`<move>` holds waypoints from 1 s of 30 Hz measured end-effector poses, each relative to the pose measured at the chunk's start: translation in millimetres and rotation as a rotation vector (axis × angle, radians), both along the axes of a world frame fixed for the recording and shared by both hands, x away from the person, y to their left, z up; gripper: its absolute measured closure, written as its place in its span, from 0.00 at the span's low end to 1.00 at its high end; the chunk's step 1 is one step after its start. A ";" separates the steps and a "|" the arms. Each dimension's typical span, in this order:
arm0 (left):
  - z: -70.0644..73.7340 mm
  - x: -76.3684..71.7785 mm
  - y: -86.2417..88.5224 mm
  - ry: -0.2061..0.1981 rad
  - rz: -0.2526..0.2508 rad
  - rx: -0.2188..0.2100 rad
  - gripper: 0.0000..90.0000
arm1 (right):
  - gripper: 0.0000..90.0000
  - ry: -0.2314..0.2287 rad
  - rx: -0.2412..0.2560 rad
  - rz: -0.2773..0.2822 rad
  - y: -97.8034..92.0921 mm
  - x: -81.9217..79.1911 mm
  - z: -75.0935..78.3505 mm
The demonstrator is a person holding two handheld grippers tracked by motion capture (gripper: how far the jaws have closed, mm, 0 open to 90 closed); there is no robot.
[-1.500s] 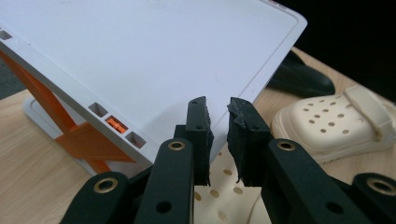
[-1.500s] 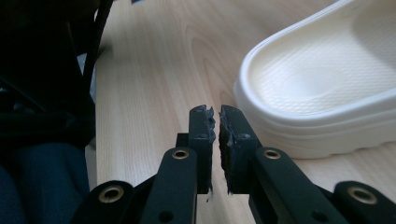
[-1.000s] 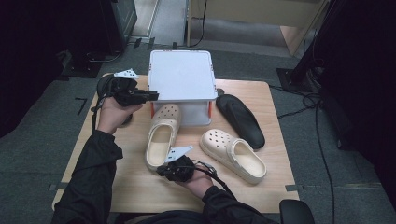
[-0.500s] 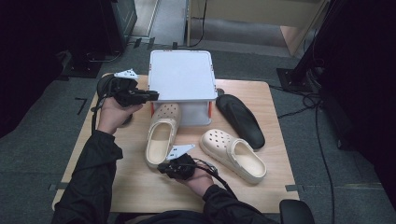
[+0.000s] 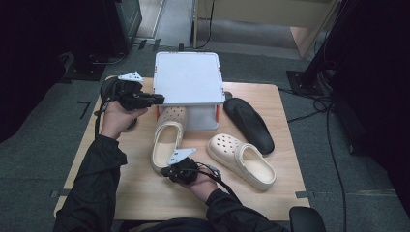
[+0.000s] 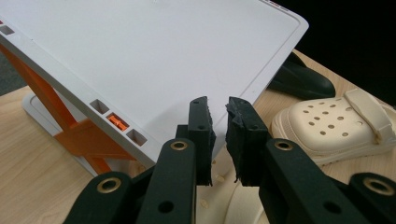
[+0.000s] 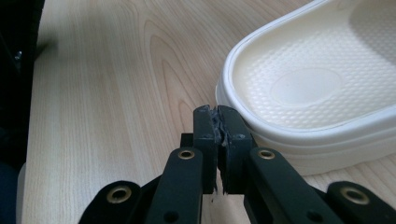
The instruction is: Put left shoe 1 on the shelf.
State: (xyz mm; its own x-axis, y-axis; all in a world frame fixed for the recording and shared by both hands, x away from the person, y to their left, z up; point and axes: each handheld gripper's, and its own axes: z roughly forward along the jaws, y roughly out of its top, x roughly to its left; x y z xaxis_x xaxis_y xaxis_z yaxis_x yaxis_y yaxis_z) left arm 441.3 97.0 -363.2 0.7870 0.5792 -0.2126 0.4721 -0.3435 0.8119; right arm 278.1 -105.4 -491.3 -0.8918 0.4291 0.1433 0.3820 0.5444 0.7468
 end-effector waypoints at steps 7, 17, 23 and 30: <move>0.0 -0.1 0.1 0.000 0.000 0.001 0.89 | 0.99 -0.019 -0.014 -0.026 -4.9 -0.8 1.5; -0.2 0.3 -0.1 -0.002 0.004 0.000 0.89 | 0.99 -0.034 -0.017 -0.065 -16.0 3.2 0.8; 0.0 0.1 -0.6 -0.003 0.003 0.005 0.89 | 0.97 -0.063 0.018 -0.133 -18.5 14.5 9.3; -0.2 0.3 -0.4 -0.002 0.005 0.001 0.89 | 0.97 -0.046 0.030 -0.138 -18.2 27.1 13.6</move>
State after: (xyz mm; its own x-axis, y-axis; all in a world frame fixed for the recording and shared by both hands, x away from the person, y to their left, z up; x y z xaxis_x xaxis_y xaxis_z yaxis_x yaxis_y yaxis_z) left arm 441.6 96.6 -363.4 0.7845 0.5833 -0.2104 0.4723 -0.3423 0.8123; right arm 305.2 -123.6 -477.7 -0.8304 0.5445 0.1178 0.4165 0.4663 0.7805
